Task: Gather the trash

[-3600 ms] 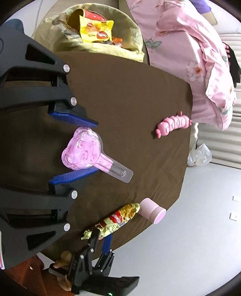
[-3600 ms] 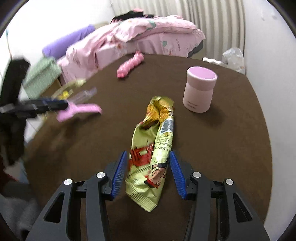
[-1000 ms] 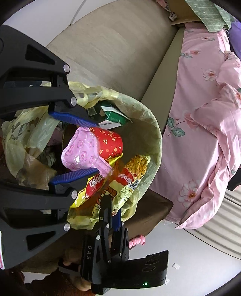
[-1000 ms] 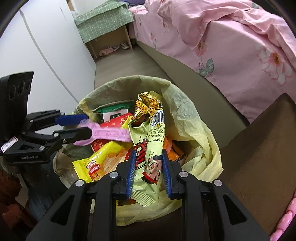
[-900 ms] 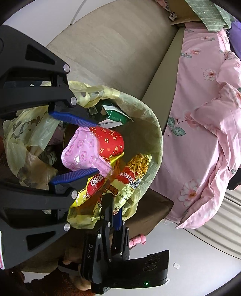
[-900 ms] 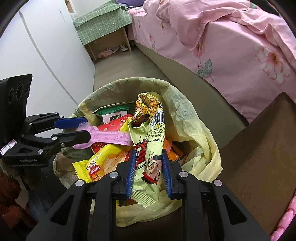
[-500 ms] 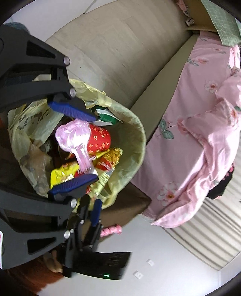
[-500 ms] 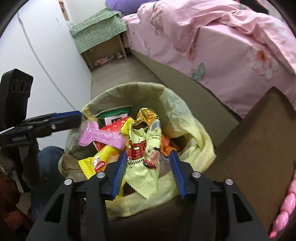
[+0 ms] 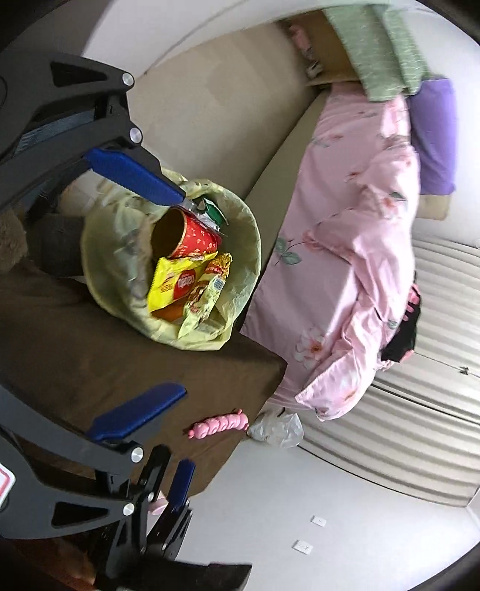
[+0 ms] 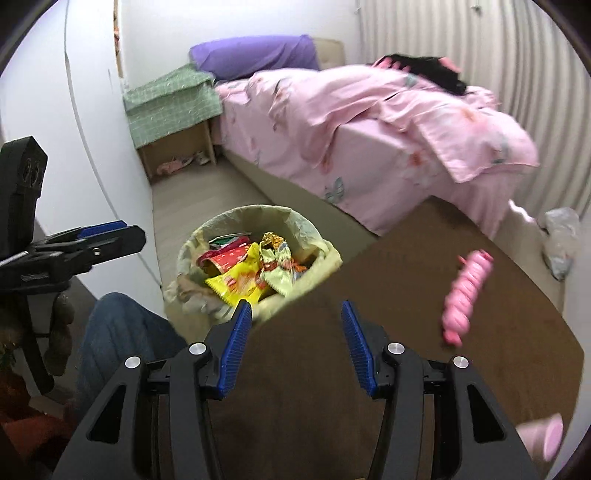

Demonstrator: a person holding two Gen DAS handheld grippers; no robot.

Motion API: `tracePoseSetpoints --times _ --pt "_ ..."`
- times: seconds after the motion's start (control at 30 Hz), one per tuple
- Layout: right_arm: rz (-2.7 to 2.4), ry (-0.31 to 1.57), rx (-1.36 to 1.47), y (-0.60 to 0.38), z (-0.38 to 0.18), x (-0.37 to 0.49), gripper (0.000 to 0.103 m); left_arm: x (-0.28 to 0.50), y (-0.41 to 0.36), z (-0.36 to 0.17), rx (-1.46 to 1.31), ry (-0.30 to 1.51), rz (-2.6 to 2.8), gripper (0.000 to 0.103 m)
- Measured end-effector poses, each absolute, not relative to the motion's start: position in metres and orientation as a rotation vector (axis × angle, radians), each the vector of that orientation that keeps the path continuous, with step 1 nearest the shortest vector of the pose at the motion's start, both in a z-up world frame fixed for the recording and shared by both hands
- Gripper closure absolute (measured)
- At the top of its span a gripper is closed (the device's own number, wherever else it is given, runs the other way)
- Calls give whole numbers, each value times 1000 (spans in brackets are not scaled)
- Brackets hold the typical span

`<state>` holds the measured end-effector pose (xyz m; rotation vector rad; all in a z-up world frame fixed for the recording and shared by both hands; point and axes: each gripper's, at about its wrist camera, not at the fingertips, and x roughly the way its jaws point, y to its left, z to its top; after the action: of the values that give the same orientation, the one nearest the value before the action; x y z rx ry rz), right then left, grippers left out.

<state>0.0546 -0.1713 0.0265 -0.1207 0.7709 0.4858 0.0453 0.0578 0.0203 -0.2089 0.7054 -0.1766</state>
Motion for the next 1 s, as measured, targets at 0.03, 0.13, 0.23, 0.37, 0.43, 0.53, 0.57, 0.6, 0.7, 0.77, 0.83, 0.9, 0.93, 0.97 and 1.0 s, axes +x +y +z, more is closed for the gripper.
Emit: tracePoseSetpoints --times 0.03,0.13,0.23,0.37,0.43,0.53,0.57,0.6,0.7,0.77,0.83,0.9,0.93,0.97,1.0 --pt "479 766 -101 -177 28 46 55 34 51 25 -198 695 -174 11" --pt "431 763 -67 -190 32 17 55 9 38 34 -174 694 -150 11" --pt "393 767 -32 -201 33 -8 55 -12 24 36 -115 709 -79 11" --pt "363 766 -3 -207 33 -30 55 -31 15 35 -55 717 -50 11" --pt "356 766 9 -207 33 -37 55 -37 15 38 -54 710 -52 11" --pt "355 762 6 -205 33 -46 55 -42 18 44 -56 690 -48 11" --pt "351 756 -6 -203 35 -47 55 -43 19 46 -60 687 -49 11" --pt "349 751 -12 -202 35 -48 55 -44 21 47 -66 684 -50 11" --pt "354 739 -7 -201 39 -50 55 -46 23 48 -72 691 -44 11" --pt "355 740 -6 -200 39 -48 55 -46 25 47 -82 710 -47 11" --pt "358 746 -8 -199 40 -48 55 -45 26 46 -88 719 -47 11" --pt "359 759 -12 -196 38 -46 55 -44 29 44 -92 725 -43 11" --pt "361 764 -14 -196 37 -46 55 -44 29 44 -94 727 -41 11" --pt "362 765 -16 -195 37 -46 55 -44 30 43 -95 728 -40 11" --pt "362 766 -17 -193 37 -45 55 -44 31 43 -95 728 -38 11"
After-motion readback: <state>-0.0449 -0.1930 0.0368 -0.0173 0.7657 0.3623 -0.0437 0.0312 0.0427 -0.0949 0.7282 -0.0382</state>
